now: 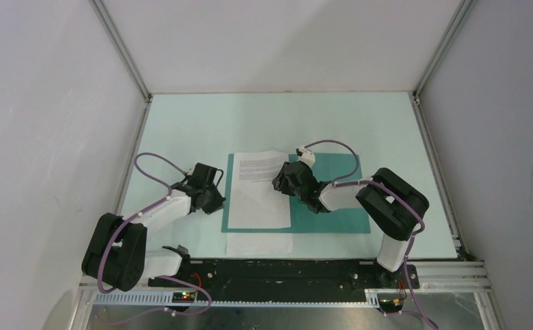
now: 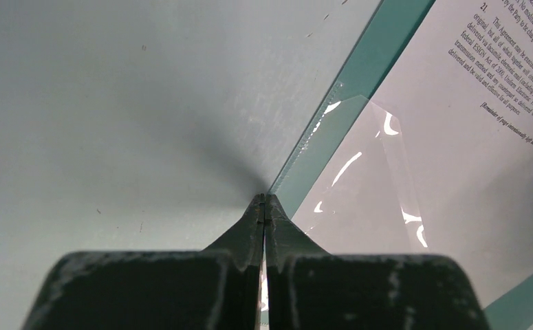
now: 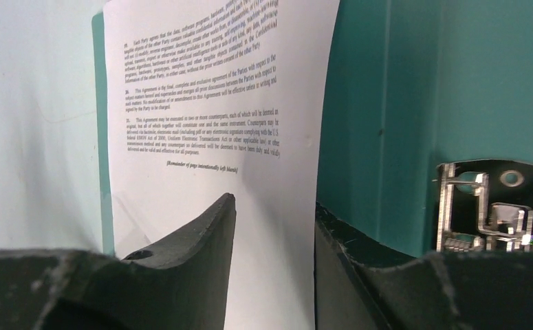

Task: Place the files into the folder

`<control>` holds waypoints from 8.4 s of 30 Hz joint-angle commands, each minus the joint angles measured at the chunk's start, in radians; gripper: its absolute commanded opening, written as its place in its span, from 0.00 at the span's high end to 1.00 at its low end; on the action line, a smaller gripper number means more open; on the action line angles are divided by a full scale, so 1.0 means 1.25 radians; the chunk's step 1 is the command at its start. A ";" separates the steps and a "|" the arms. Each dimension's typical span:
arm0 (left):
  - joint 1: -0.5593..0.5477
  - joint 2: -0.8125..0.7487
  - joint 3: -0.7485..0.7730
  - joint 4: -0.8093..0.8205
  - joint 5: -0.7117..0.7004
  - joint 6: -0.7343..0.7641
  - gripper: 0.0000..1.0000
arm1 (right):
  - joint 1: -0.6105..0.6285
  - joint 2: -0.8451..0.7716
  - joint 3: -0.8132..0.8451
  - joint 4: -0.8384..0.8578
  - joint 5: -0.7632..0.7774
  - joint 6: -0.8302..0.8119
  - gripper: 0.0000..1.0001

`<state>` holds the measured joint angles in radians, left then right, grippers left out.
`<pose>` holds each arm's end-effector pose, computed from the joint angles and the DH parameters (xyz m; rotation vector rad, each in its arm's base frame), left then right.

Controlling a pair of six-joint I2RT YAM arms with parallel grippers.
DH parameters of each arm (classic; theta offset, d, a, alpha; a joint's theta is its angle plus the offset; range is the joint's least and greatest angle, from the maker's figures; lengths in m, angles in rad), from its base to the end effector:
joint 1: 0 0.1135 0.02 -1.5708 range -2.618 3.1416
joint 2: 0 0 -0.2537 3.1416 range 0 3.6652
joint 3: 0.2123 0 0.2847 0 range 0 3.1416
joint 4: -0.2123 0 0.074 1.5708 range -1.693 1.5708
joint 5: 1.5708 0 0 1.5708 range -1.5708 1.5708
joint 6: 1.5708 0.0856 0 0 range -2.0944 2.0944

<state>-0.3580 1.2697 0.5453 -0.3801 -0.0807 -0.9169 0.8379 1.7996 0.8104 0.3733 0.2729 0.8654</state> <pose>0.2502 -0.0862 0.0740 -0.7709 2.5926 -0.2945 0.2903 0.2880 0.0706 0.1895 2.2332 0.6680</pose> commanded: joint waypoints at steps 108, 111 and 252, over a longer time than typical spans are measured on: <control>-0.140 0.127 0.378 -0.114 0.108 0.176 0.64 | 0.017 0.000 0.257 -0.667 0.132 -0.137 0.75; -0.140 0.156 0.420 -0.100 0.125 0.169 0.64 | 0.023 -0.005 0.257 -0.650 0.111 -0.154 0.80; -0.304 0.616 0.557 -0.040 0.111 -0.098 1.00 | 0.211 -0.190 0.040 -0.485 0.324 -0.187 0.82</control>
<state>-0.7387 1.9846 1.2884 -0.3519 0.0589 -1.0397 1.0931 1.5818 0.8272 -0.2760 0.5941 0.6453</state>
